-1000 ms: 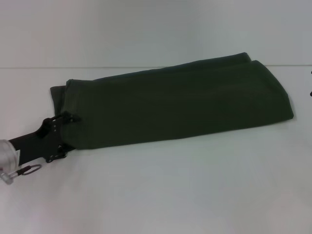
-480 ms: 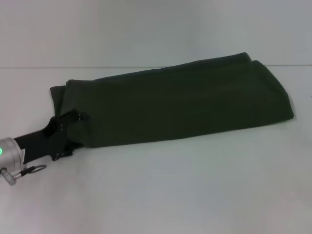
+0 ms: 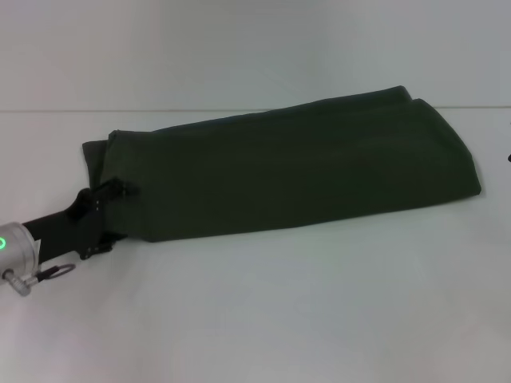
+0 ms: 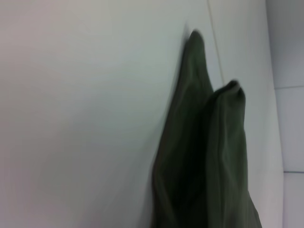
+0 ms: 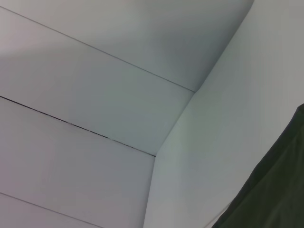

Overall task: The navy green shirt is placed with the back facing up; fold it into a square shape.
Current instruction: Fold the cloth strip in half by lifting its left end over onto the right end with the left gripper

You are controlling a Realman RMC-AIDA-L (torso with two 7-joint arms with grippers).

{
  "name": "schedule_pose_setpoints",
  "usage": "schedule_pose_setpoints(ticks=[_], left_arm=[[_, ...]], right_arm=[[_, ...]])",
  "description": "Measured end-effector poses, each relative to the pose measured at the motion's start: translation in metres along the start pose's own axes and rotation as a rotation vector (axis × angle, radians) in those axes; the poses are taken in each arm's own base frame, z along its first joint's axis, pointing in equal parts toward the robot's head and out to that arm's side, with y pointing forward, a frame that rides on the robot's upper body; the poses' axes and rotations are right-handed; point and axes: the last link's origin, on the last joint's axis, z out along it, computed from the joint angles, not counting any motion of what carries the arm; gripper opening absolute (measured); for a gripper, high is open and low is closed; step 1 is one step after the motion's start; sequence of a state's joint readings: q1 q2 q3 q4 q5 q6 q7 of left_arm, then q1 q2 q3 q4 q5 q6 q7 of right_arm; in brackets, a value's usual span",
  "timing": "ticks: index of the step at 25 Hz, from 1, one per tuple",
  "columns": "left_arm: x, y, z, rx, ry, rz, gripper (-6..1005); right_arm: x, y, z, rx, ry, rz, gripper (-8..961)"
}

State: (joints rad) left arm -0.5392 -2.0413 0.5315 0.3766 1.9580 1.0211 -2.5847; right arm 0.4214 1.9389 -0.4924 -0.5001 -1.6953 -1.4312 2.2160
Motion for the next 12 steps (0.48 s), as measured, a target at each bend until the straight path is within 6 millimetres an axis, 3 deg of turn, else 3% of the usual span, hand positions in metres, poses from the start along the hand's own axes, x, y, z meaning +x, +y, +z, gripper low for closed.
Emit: schedule_pose_setpoints(ticks=[4,8,12], left_arm=[[0.003,0.011,0.008,-0.020,0.022,0.045,827],[-0.002,0.027,0.000,-0.179,0.006,0.097,821],[0.000,0.019,-0.008,-0.197,0.042,0.074,816]], right_arm=[[0.000,0.000,0.000,-0.001,-0.001,0.000,927],[-0.001,0.000,0.000,-0.002,-0.002,0.001,927],[-0.001,-0.002,-0.002,0.006,-0.008,0.004,927]])
